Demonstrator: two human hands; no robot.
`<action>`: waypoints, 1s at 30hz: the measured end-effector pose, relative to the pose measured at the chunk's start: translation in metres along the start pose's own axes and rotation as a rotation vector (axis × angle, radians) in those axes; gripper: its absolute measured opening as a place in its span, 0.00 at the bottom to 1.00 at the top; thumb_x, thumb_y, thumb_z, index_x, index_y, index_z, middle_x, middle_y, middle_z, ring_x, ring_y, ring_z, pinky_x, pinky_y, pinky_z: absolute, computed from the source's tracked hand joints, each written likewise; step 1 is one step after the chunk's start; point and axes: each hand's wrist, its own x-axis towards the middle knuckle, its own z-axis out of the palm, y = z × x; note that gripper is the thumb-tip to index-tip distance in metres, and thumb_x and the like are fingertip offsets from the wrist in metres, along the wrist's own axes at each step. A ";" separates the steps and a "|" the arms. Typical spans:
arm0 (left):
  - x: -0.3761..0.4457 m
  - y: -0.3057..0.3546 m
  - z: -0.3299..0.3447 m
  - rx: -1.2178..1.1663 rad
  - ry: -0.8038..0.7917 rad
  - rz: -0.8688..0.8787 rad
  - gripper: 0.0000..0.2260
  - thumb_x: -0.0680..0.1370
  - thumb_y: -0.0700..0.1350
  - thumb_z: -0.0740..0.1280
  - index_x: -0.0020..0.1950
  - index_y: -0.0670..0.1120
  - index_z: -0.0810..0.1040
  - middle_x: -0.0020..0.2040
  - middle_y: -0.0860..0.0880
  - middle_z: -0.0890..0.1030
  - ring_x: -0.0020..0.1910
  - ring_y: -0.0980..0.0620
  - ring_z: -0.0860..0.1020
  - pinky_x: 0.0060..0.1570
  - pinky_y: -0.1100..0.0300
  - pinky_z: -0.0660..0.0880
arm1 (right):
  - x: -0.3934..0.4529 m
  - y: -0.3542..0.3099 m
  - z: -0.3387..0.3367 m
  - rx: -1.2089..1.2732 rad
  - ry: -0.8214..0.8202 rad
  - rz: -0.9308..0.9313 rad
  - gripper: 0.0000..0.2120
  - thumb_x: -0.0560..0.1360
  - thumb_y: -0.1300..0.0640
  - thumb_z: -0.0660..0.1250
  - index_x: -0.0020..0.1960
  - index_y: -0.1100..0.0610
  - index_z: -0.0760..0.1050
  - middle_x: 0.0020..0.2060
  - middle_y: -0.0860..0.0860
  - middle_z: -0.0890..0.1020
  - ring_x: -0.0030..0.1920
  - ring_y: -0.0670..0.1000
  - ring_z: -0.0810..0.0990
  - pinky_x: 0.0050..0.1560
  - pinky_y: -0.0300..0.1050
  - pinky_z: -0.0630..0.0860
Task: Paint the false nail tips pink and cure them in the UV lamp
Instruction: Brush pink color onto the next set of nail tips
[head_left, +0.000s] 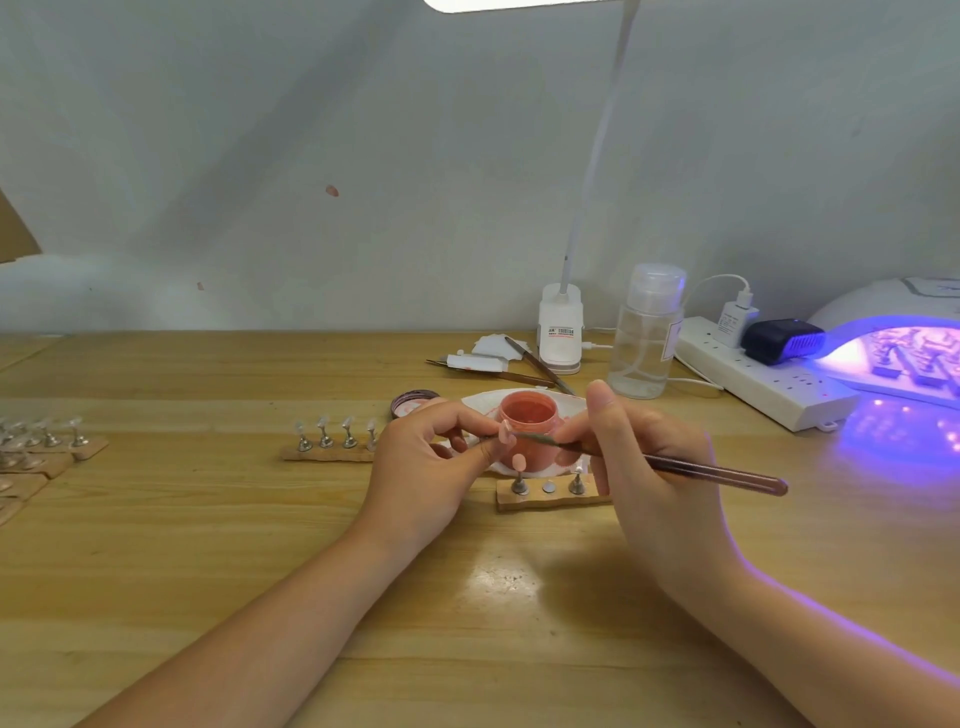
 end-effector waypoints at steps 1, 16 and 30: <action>0.000 0.000 0.000 0.002 0.002 0.000 0.09 0.67 0.38 0.74 0.33 0.51 0.79 0.32 0.54 0.76 0.31 0.62 0.70 0.31 0.70 0.67 | -0.001 0.000 0.000 0.033 -0.012 0.006 0.19 0.74 0.53 0.59 0.32 0.64 0.79 0.24 0.43 0.79 0.24 0.40 0.74 0.28 0.26 0.67; 0.001 -0.003 -0.001 -0.070 0.039 -0.014 0.06 0.64 0.45 0.75 0.35 0.54 0.79 0.33 0.60 0.80 0.31 0.64 0.72 0.32 0.72 0.68 | 0.005 0.000 -0.016 0.036 0.043 0.083 0.32 0.70 0.34 0.46 0.29 0.54 0.77 0.15 0.53 0.69 0.16 0.43 0.65 0.22 0.28 0.61; -0.001 -0.001 -0.001 -0.086 -0.101 0.175 0.05 0.65 0.48 0.72 0.37 0.58 0.82 0.36 0.60 0.82 0.35 0.63 0.76 0.28 0.63 0.67 | 0.002 0.015 -0.013 -0.460 -0.165 -0.253 0.21 0.64 0.54 0.73 0.54 0.47 0.70 0.49 0.39 0.78 0.52 0.39 0.77 0.53 0.28 0.69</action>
